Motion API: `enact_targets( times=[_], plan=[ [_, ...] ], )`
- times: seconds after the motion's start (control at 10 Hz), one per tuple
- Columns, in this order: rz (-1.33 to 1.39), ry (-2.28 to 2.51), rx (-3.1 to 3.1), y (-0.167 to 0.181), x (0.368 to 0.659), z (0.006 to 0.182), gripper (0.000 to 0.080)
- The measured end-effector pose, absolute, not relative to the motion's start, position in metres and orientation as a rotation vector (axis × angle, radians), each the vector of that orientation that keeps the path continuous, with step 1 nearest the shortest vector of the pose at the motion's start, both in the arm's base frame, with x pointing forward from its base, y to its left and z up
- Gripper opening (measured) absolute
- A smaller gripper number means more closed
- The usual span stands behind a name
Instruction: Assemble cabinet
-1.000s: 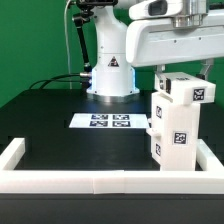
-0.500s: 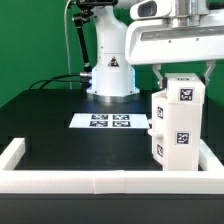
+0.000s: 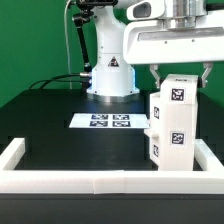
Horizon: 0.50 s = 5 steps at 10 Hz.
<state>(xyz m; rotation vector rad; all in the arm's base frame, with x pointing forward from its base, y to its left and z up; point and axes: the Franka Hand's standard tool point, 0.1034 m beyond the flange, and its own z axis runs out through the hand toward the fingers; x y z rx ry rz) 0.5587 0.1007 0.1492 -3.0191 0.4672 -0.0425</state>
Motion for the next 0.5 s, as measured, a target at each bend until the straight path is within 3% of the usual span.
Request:
enact_targets(
  times=[0.1,0.2,0.5],
  plan=[
    [-0.046,0.468,-3.018,0.101,0.559,0.151,0.0740],
    [-0.055,0.468,-3.014,0.100,0.560,0.157,0.0781],
    [-0.028,0.467,-3.007,0.102,0.556,0.186,0.0799]
  ],
)
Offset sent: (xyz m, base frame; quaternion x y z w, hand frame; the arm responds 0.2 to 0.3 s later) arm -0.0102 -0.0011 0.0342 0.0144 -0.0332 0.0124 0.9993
